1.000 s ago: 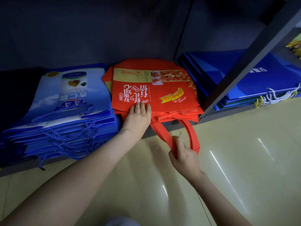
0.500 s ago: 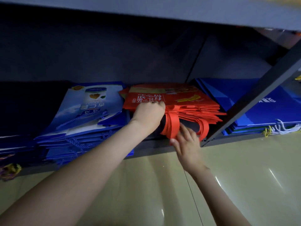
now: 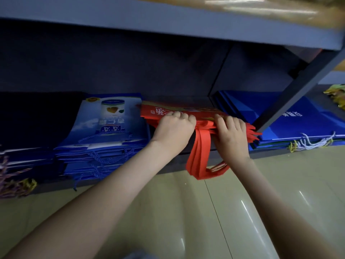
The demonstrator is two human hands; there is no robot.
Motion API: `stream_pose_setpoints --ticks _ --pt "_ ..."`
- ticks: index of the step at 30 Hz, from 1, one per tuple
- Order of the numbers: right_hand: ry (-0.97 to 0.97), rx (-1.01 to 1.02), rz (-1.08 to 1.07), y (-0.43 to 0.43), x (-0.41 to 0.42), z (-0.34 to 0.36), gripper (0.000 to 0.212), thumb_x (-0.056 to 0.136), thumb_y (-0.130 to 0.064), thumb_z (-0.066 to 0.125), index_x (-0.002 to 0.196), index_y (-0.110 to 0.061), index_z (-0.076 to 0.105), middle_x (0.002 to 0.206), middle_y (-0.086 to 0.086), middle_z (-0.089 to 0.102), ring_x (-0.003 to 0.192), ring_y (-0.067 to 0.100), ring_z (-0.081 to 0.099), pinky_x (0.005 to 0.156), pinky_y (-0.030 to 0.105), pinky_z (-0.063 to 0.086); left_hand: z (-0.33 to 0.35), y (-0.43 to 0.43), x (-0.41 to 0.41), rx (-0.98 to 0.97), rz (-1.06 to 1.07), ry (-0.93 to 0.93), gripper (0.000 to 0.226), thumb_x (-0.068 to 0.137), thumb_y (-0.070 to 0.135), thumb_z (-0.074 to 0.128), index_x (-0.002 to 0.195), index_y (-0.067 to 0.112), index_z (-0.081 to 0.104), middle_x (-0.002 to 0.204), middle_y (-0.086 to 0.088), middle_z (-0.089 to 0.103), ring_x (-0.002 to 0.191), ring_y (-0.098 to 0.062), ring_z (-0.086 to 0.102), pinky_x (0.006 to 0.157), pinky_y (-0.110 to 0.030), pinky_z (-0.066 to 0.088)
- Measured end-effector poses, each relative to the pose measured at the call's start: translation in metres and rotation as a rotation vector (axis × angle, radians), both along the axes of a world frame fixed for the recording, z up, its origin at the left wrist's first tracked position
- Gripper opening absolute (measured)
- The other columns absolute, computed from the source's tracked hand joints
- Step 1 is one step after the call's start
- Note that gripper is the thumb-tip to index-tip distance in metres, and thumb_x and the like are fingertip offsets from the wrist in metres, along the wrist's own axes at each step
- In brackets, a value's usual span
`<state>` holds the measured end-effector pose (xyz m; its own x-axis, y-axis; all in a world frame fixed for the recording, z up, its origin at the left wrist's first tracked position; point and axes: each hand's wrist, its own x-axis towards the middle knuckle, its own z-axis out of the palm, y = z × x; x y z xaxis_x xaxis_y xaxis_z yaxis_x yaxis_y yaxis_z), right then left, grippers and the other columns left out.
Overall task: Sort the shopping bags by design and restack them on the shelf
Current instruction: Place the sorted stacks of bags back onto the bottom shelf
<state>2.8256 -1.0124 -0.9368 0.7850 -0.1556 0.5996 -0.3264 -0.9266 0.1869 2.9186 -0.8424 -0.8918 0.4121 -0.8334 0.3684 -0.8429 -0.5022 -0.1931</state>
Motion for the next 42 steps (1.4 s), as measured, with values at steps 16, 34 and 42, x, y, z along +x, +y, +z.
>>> stream_pose_setpoints --ticks 16,34,42 --pt "0.155 0.639 0.337 0.050 -0.011 0.033 0.061 0.081 -0.031 0.039 0.142 -0.032 0.035 0.138 -0.015 0.039 0.134 0.002 0.024 0.109 0.030 0.007 -0.010 0.020 0.016 0.053 0.154 0.171 0.043 0.045 0.021 0.086 0.084 0.013 0.070 0.051 -0.003 0.062 0.040 -0.021 0.059 0.038 -0.019 0.037" --pt "0.153 0.189 0.215 0.051 0.029 -0.002 0.014 0.074 -0.008 0.047 0.077 -0.003 0.060 0.074 0.012 0.057 0.070 0.032 0.056 0.060 0.037 0.047 0.005 0.016 -0.013 0.180 -0.007 0.170 0.072 0.079 0.039 0.065 0.135 0.012 0.028 0.124 -0.010 0.055 0.114 -0.028 0.051 0.098 -0.038 0.034" --pt "0.599 0.458 0.076 0.017 -0.026 -0.011 0.101 0.068 -0.069 0.062 0.150 -0.033 0.014 0.145 -0.003 0.032 0.132 0.023 0.025 0.109 0.045 0.011 -0.041 0.017 0.008 0.415 0.044 0.087 0.029 0.093 0.004 0.036 0.118 0.002 0.049 0.116 -0.013 0.063 0.115 -0.030 0.047 0.094 -0.036 0.035"
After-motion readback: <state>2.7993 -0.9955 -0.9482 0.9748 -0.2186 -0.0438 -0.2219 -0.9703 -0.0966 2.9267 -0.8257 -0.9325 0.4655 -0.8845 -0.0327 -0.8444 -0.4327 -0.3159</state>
